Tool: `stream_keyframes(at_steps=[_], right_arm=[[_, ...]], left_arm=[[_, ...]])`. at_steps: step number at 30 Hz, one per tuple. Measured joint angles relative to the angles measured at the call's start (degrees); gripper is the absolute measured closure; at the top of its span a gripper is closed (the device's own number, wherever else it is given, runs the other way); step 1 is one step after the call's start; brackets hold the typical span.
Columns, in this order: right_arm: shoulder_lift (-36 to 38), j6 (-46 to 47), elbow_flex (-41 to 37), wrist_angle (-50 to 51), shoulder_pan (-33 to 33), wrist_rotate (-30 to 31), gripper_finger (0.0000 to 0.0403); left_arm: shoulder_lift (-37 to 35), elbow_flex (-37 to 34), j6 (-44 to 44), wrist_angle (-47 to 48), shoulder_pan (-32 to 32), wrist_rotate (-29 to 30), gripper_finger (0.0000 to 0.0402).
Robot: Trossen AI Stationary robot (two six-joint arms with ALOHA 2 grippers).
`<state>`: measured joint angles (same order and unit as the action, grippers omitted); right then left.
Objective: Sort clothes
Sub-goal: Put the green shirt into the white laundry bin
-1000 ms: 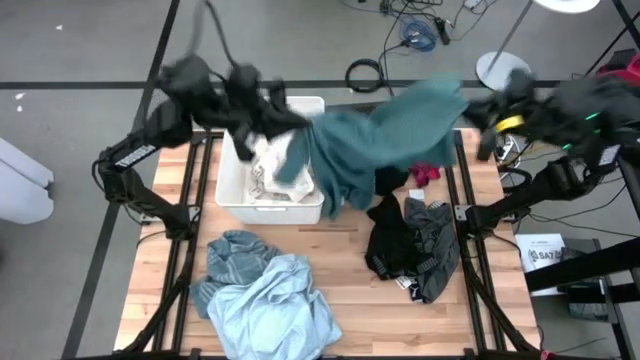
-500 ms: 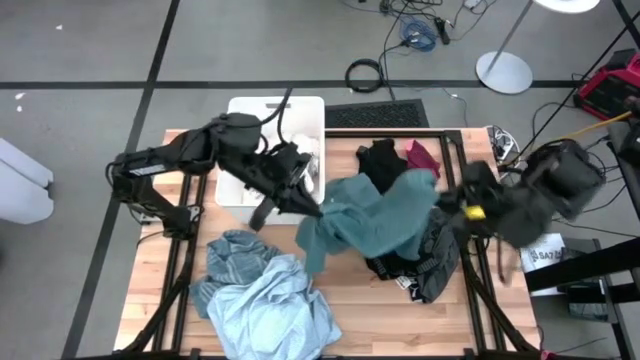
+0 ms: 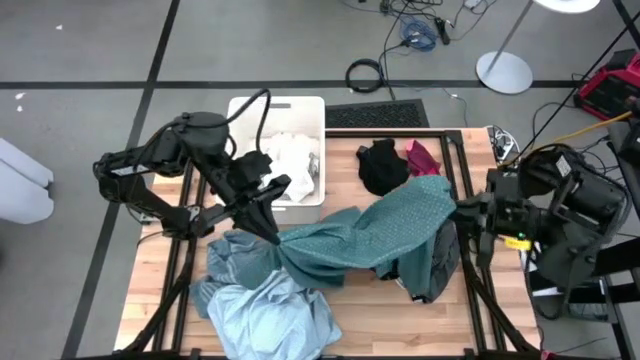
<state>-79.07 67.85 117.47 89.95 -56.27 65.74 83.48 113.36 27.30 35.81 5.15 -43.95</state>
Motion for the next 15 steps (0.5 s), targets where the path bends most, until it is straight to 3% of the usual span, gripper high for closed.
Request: stream_keyframes(at_steps=[4, 7, 11, 15], right_arm=[[-0.13, 2.75, -0.49, 0.07, 5.76, -9.55, 0.0403], [-0.05, 4.11, -2.29, 0.07, 10.59, -12.56, 0.0403], [-0.07, 6.4, -6.61, 0.05, 17.68, -18.53, 0.0403], [0.87, 6.54, -13.03, 0.0, 24.34, -28.71, 0.0403]], left_arm=[[0.35, 0.0, -1.96, 6.4, 0.02, 3.32, 0.0402], [0.39, -1.32, -5.37, 11.04, -0.92, 8.32, 0.0402], [0.2, -8.23, -3.97, 7.01, -3.66, 9.48, 0.0402], [0.11, -18.53, 1.55, -3.76, -4.41, 6.64, 0.0402]])
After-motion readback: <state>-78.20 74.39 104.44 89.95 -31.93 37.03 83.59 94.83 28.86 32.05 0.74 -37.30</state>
